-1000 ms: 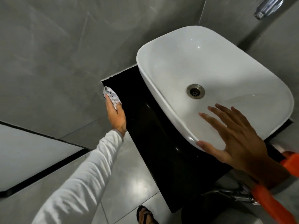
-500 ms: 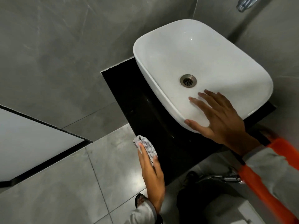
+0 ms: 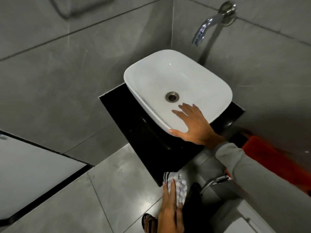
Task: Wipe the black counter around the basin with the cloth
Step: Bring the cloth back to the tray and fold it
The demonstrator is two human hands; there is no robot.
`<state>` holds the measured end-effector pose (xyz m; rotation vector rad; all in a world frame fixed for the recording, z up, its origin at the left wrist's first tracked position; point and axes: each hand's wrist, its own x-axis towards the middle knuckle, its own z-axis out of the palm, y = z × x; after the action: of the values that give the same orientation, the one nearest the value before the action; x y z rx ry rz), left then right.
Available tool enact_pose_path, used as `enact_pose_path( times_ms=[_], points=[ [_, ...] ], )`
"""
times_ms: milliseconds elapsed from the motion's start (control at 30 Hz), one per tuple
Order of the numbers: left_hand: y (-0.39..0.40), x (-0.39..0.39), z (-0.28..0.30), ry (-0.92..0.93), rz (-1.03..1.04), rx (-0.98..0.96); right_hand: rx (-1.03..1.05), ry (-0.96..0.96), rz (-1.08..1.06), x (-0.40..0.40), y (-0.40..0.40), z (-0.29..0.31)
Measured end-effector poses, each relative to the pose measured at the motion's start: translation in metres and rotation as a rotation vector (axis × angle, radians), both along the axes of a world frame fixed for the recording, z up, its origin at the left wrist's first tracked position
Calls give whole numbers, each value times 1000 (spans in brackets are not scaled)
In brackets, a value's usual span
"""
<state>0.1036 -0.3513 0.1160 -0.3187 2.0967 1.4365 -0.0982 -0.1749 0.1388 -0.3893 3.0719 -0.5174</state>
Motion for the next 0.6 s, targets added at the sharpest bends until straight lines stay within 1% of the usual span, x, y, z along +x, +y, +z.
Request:
enact_pose_path(
  times_ms=[33,67,100,133,167,200,267,300,333,367,400,433,500,567,600],
  points=[
    [12,-3,11,103,-10,-26,-145,15,-26,10,2,2],
    [20,-2,20,244,-58,-41,-337,55,-87,22,6,6],
    [26,-2,23,347,-82,-13,-544,92,-186,37,13,8],
    [29,-5,32,421,-103,22,-712,70,-326,53,21,10],
    [48,-13,34,498,-156,48,-830,13,-466,69,45,16],
    [52,-23,37,559,-175,74,-893,-124,-527,82,52,15],
    [73,-38,39,643,-228,145,-1092,-384,-547,109,70,11],
    [89,-43,41,652,-284,179,-1263,-454,-566,125,82,10],
    [101,-44,40,651,-323,197,-1371,-476,-600,138,92,10],
    [112,-48,38,638,-345,205,-1437,-459,-644,148,101,11],
    [124,-53,36,589,-358,228,-1429,-416,-716,156,113,8],
    [139,-58,35,498,-365,244,-1429,-361,-803,163,129,8],
    [169,-70,34,252,-324,274,-1472,-295,-931,171,162,4],
    [193,-86,25,-1,-256,407,-1525,-333,-981,171,191,-9],
    [211,-95,15,-69,-245,446,-1548,-353,-1032,168,208,-18]
  ],
)
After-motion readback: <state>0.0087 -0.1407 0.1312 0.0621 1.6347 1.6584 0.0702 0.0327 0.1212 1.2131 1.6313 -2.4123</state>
